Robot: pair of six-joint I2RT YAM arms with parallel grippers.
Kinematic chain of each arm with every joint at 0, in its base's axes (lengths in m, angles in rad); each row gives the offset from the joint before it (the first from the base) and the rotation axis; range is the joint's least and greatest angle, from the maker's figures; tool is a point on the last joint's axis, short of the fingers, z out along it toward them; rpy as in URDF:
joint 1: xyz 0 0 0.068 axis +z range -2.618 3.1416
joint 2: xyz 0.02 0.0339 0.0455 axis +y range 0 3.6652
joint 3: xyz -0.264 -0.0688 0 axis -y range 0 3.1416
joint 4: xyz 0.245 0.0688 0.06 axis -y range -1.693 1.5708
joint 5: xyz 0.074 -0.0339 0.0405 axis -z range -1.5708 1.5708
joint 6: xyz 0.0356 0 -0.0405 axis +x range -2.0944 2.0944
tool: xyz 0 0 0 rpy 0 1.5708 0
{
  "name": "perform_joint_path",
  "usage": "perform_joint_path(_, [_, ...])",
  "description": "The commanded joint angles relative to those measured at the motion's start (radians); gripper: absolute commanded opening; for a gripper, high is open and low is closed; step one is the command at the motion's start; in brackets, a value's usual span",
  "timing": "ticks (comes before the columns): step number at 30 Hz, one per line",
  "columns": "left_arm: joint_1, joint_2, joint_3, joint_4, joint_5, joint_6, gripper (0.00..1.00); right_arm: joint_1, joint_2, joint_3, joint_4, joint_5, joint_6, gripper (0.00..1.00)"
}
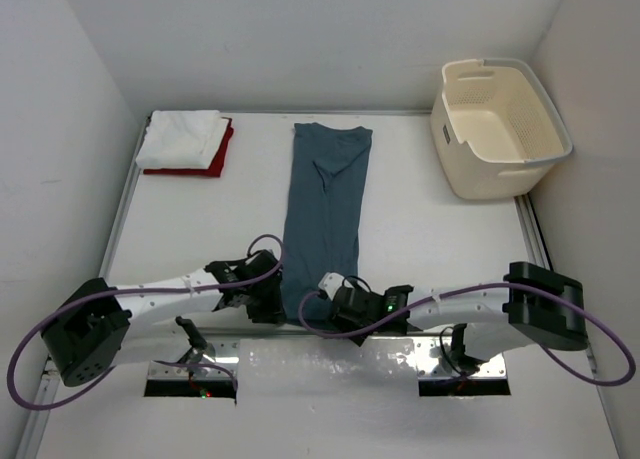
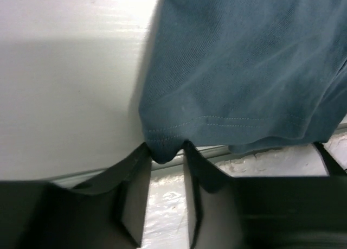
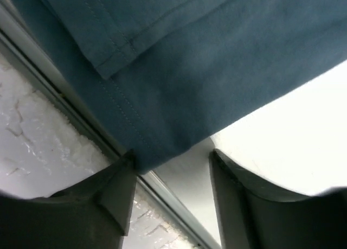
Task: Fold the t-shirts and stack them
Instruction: Grab the bottom of the folded rectangular tshirt with both arms, then fold the folded rectangular tshirt in 1/3 of the way
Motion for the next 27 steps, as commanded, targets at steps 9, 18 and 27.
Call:
perform_joint_path(9, [-0.015, 0.036, 0.014, 0.108, 0.034, 0.009, 0.0, 0.009, -0.022, -0.013, 0.076, 0.02, -0.013, 0.03])
perform_joint_path(18, [-0.015, 0.031, 0.243, 0.029, -0.101, 0.04, 0.0, -0.044, -0.143, 0.076, -0.029, 0.19, -0.019, 0.0])
perform_joint_path(27, [0.139, 0.211, 0.519, 0.041, -0.174, 0.153, 0.0, -0.338, -0.123, 0.203, -0.033, 0.113, -0.125, 0.0])
